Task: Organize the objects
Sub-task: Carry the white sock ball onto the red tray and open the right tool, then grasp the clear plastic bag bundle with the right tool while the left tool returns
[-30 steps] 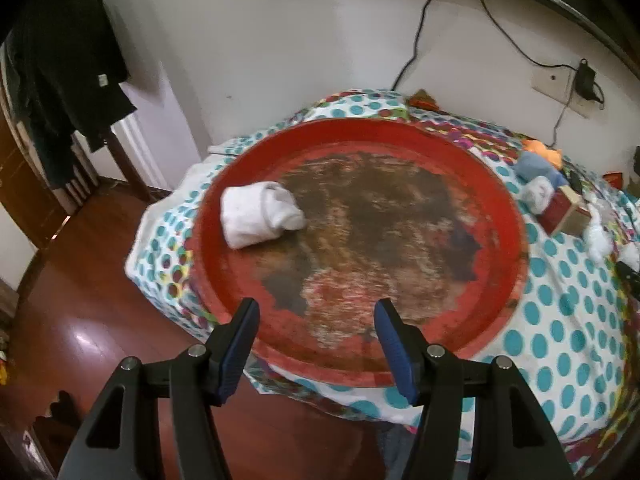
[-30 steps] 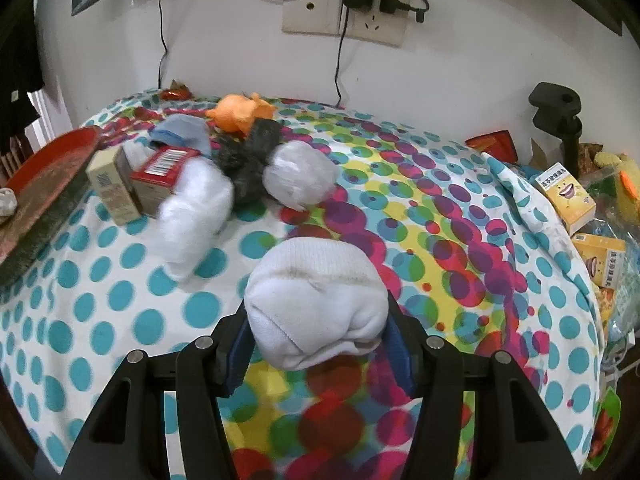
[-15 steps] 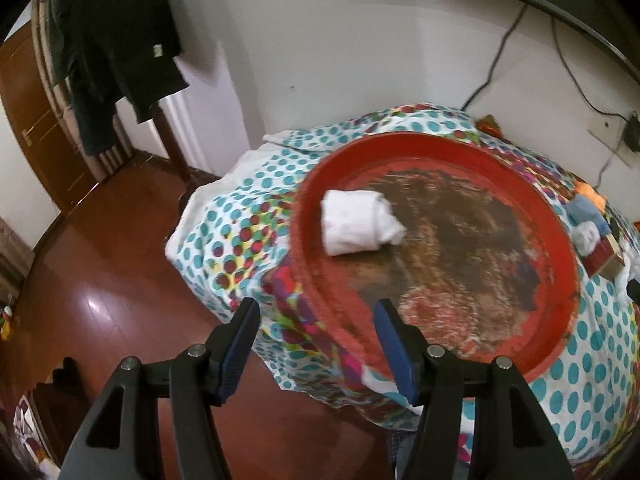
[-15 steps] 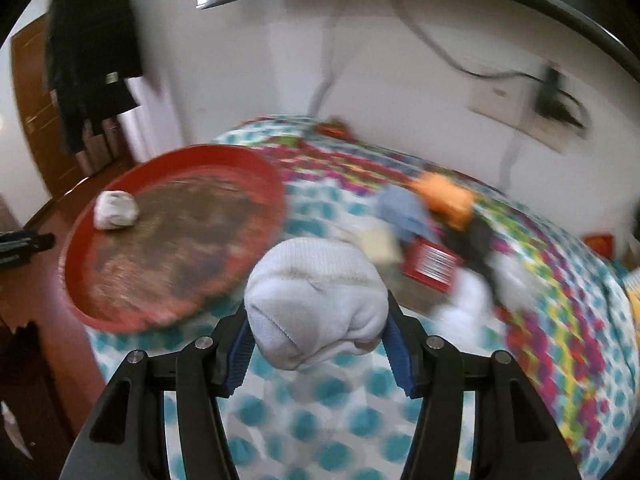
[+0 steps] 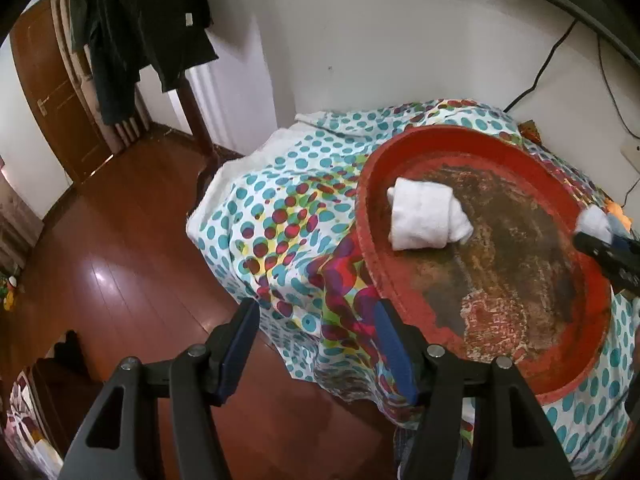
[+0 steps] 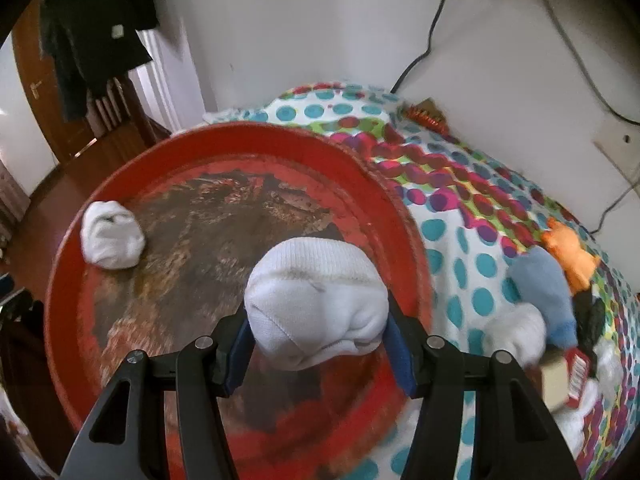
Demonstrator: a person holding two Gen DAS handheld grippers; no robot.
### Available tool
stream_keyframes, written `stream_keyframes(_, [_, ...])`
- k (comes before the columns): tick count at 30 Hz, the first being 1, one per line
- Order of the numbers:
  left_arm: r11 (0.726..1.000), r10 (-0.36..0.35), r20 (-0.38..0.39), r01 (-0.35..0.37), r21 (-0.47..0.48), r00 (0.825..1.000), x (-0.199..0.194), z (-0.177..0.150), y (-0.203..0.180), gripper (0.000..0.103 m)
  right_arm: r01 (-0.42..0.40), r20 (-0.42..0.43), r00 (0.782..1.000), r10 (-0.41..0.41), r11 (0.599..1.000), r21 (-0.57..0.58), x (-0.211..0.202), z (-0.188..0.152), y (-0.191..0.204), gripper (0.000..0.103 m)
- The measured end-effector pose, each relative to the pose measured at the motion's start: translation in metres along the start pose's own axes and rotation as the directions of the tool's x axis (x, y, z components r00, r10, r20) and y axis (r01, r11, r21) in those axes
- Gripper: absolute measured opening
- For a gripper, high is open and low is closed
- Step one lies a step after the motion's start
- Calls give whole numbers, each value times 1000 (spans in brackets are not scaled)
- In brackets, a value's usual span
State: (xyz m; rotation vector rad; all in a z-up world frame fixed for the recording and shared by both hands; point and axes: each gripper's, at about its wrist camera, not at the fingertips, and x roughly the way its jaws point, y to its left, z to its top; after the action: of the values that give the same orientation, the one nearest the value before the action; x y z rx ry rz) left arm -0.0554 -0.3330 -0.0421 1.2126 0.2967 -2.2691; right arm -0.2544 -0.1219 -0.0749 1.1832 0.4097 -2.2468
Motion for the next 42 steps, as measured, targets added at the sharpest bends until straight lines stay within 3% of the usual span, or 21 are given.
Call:
stream_keyframes(11, [999,-30,-13,31,19,999,6,-1,-6,61,54,-95,994,-52,999,11,39,16,0,58])
stream_keyframes(17, [999,-36,-10,36,24,999,5,-1,-8,61,37,-41,999,-35,999,33,23,12,-3,68])
stream_keyframes(21, [999,-41,3,41,25,999,0,-2,-10,61,35,28,999,-36,999,34,-7,4,-7,69])
stream_keyframes(28, [995,-52,22,49,90,998,-10,-5,-37,61,27,113,993,-36,997,78,-69,-54,-40,72])
stream_keyframes(32, [987,-68,34,62,146,997,-20,-12,-62,61,105,88,989,-116,987,119,-91,-102,-85,72])
stream_keyframes(34, [981,-114,23,109,161,993,-27,-14,-75,61,146,67,985,-156,979,142,-101,-121,-109,73])
stream_keyframes(36, [972,-165,37,156,177,986,-39,-17,-86,61,166,54,983,-177,972,167,-106,-133,-128,73])
stream_keyframes(42, [936,-220,42,199,291,975,-61,-31,-127,61,202,22,977,-213,950,237,-98,-152,-175,73])
